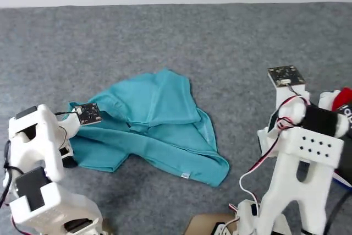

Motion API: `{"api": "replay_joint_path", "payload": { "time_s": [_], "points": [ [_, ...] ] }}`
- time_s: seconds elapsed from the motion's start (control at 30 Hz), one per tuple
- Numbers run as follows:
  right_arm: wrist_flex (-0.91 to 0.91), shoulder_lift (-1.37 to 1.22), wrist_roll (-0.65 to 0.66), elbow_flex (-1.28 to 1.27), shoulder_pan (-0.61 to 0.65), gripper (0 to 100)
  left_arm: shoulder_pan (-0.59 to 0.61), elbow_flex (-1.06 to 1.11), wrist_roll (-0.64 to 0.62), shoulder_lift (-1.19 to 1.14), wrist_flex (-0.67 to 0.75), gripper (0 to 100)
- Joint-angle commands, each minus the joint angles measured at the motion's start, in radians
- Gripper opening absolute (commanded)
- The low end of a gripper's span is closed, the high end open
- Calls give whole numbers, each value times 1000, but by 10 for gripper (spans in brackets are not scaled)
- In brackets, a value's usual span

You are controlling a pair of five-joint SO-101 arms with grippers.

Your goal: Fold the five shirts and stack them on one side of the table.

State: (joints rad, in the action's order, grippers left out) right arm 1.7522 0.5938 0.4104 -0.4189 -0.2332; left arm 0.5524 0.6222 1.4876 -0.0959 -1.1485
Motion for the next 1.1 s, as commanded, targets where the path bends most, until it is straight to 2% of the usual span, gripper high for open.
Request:
{"api": "replay_joint_path", "payload": {
  "time_s": [0.0,0.1,0.33,0.47,0.57,0.73,0.93,1.07],
  "points": [
    [28,18,-20,8,74,9,-17,-22,-29,15,41,2],
    [19,16,-18,6,145,9,-14,-74,-98,15,5,5],
    [-19,7,-15,2,260,9,-12,-255,-110,15,-241,5],
    [1,-73,-18,2,344,9,-12,-317,-117,15,-315,5],
    [8,-154,-18,2,403,9,-12,-329,-135,14,-313,4],
    [8,-260,-14,3,509,24,-9,-328,-252,5,-249,4],
    [38,-328,-14,3,633,208,-11,-325,-316,3,-241,4],
    [35,-349,18,3,753,217,-11,-323,-331,3,-224,4]
  ]
}}
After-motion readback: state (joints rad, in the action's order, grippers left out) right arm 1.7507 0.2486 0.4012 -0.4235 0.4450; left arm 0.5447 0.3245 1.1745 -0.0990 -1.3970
